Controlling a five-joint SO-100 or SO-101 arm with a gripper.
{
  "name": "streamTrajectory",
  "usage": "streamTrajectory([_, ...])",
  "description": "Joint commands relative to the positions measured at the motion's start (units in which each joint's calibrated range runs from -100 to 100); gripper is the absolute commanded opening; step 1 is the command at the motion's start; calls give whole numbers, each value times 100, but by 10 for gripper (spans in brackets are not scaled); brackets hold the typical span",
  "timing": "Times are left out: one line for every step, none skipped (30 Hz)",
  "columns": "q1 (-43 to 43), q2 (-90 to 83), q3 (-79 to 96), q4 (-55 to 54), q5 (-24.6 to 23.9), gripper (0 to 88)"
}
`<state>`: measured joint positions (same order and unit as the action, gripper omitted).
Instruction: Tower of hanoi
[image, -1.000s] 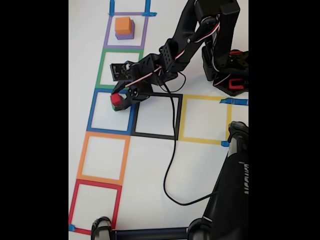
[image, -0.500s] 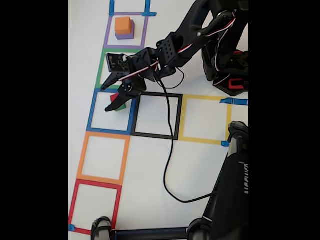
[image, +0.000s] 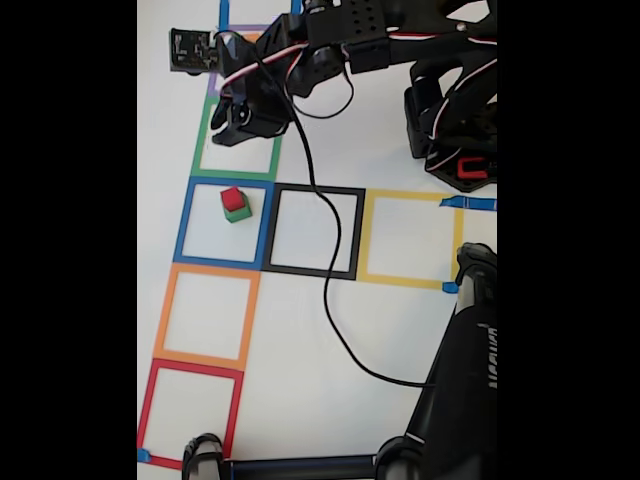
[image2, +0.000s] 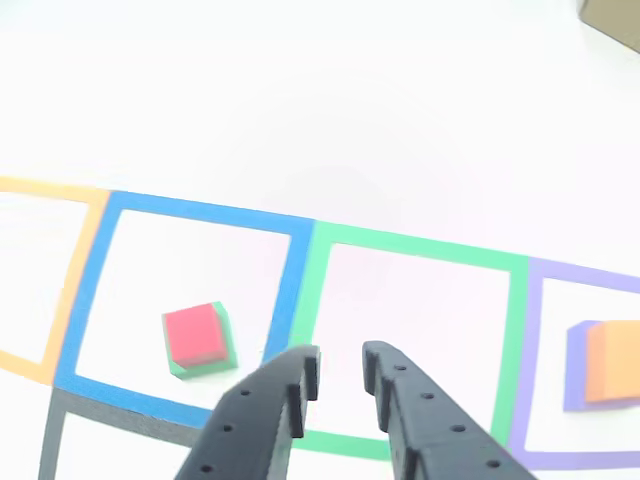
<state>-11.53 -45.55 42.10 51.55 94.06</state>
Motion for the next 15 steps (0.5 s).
streamTrajectory([606, -641, -846, 1242, 594, 9])
streamTrajectory([750, -762, -955, 1460, 594, 11])
streamTrajectory([875, -867, -1019, 1582, 594, 11])
streamTrajectory([999, -980, -1092, 1695, 594, 13])
streamTrajectory([1105, -1061, -1164, 1816, 594, 13])
streamTrajectory([1239, -1134, -1273, 2011, 594, 13])
streamTrajectory([1364, -1182, -1383, 2197, 594, 13])
streamTrajectory([1498, -1206, -1510, 2367, 594, 12])
streamTrajectory([1642, -1206, -1637, 2537, 594, 9])
streamTrajectory([1824, -1198, -1810, 2756, 594, 8])
streamTrajectory([1977, -1166, -1983, 2950, 594, 7])
streamTrajectory([2131, -1134, -2164, 3120, 594, 7])
streamTrajectory([2255, -1093, -2337, 3250, 594, 7])
streamTrajectory([2380, -1021, -2546, 3395, 594, 7])
streamTrajectory([2476, -956, -2746, 3533, 594, 6])
